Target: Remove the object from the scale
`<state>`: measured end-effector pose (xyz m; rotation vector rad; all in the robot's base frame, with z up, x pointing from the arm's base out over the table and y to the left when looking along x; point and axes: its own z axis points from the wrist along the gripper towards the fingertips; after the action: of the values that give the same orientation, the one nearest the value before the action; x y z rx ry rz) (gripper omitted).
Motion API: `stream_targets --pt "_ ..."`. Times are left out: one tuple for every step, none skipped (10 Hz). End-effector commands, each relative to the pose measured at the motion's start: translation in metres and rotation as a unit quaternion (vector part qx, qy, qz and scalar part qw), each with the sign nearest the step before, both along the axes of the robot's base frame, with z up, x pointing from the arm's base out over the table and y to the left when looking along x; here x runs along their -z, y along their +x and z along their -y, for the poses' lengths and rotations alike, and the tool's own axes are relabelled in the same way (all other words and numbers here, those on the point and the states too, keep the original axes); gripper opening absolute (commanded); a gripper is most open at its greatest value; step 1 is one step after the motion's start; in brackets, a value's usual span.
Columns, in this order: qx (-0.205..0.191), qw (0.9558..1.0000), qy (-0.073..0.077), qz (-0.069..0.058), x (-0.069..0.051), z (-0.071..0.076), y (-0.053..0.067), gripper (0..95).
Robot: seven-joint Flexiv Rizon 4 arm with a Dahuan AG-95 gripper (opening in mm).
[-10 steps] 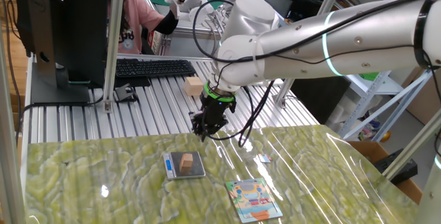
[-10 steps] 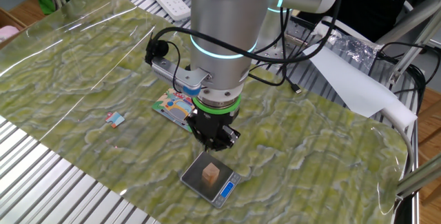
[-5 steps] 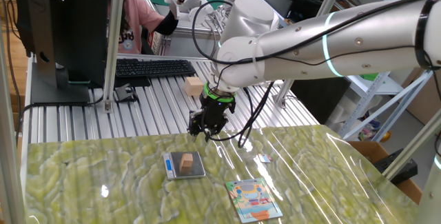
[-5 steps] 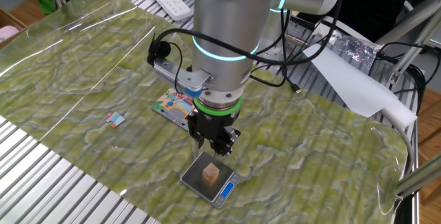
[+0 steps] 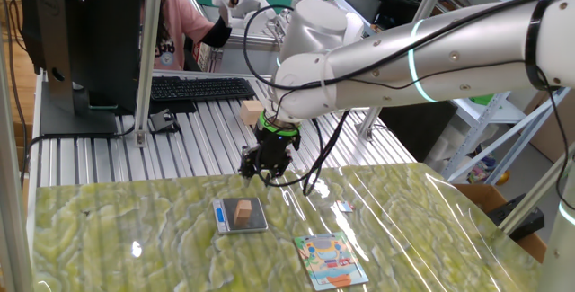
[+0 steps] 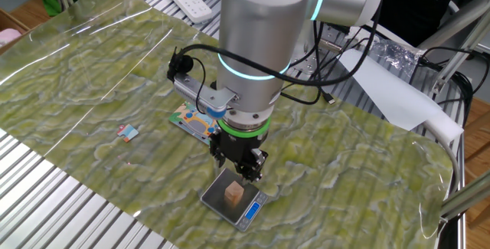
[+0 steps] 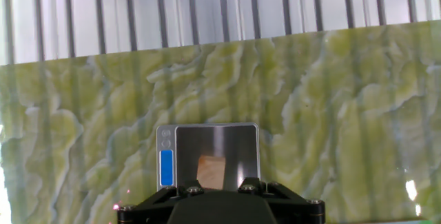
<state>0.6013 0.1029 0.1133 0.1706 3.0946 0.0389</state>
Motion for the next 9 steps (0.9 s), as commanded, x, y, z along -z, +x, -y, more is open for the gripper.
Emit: stream_targets --pt "0.004 1.0 0.001 0.001 0.002 -0.001 0.001 57.0" --pt "0.009 1.0 0.001 0.001 0.003 -0.002 0.001 57.0" --pt "0.011 0.9999 0.001 0.001 0.004 -0.002 0.002 57.0" --pt "0.013 0.9999 0.001 0.001 0.005 -0.003 0.002 76.0" --pt "0.015 0.9999 0.001 0.002 0.007 -0.004 0.003 76.0" --pt "0.015 0.9999 0.002 0.001 0.008 -0.005 0.003 76.0" --pt "0.015 0.9999 0.002 0.001 0.009 -0.006 0.003 76.0" --pt "0.013 0.9999 0.004 -0.004 0.011 -0.007 0.004 76.0" --pt "0.012 0.9999 0.004 -0.004 0.013 -0.008 0.004 76.0"
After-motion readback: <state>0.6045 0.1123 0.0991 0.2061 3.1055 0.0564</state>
